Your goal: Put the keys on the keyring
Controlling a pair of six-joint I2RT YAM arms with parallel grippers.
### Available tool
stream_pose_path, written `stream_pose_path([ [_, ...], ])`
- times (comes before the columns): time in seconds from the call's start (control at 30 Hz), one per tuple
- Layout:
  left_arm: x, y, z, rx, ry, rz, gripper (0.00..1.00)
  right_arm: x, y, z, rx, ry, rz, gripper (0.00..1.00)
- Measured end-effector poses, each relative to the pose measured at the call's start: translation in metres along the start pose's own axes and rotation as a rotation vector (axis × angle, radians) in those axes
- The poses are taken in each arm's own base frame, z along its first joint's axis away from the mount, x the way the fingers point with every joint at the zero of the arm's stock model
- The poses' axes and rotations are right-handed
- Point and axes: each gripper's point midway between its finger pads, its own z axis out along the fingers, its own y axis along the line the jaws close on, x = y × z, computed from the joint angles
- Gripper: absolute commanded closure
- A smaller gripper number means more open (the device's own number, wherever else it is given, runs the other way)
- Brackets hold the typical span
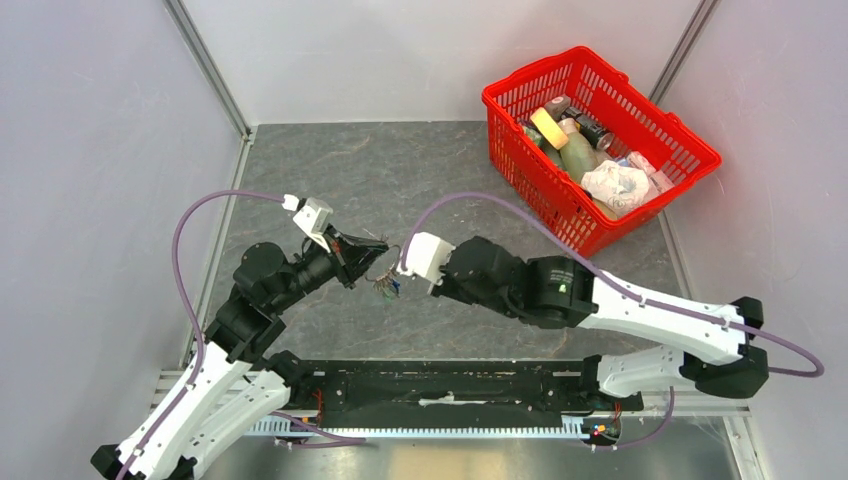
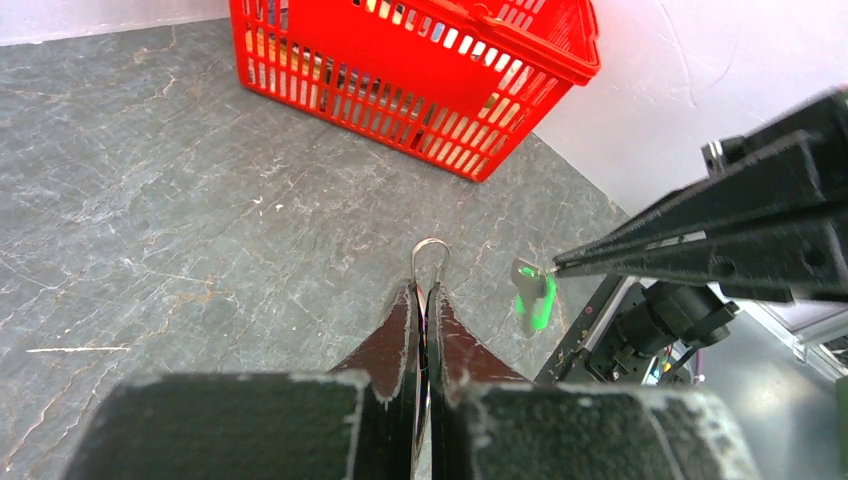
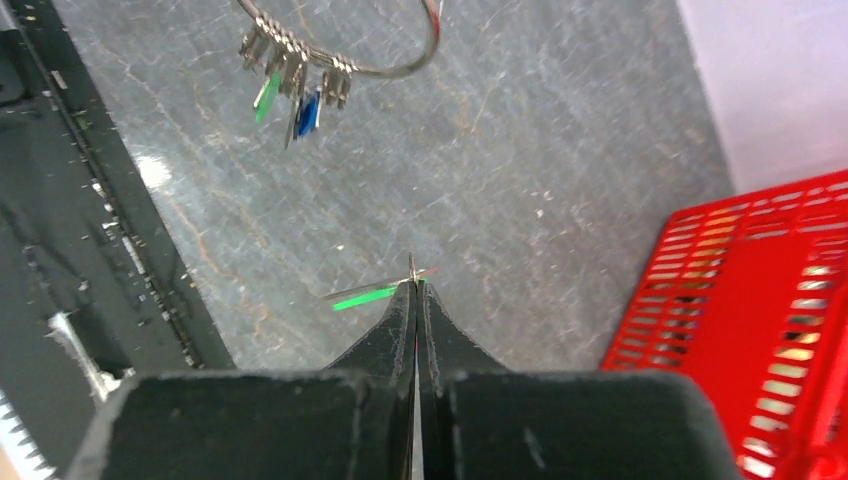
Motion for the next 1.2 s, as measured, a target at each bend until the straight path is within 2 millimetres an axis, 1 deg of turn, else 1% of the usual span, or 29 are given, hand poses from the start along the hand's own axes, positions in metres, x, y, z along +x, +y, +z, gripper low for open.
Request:
stream_pose_path([
  [0.27, 0.0, 0.01, 0.003, -0.037, 0.003, -0.025, 0.98, -0.03, 0.006, 0.009, 0.195, -0.029, -0.274, 1.0],
  [0.43, 0.0, 0.011, 0.003, -0.04, 0.005, -0.032, 0.98, -0.055, 0.0, 0.007, 0.295, -0.085, -0.346, 1.0],
  [0.53, 0.0, 0.011, 0.003, -0.04, 0.005, -0.034, 0.98, -0.071, -0.007, 0.006, 0.351, -0.129, -0.364, 1.0],
  [0.63, 0.0, 0.011, 0.003, -0.04, 0.005, -0.035, 0.98, -0.081, -0.011, 0.008, 0.392, -0.157, -0.388, 1.0],
  [0.73, 0.0, 0.011, 0.003, -0.04, 0.004, -0.035, 0.98, -0.085, -0.008, 0.018, 0.41, -0.162, -0.43, 1.0],
  [0.87, 0.0, 0.011, 0.003, -0.04, 0.004, -0.035, 0.98, -0.083, -0.004, 0.029, 0.414, -0.148, -0.476, 1.0],
  [1.2, 0.0, 0.009, 0.003, -0.032, 0.006, -0.034, 0.98, -0.087, -0.006, 0.032, 0.423, -0.166, -0.474, 1.0],
])
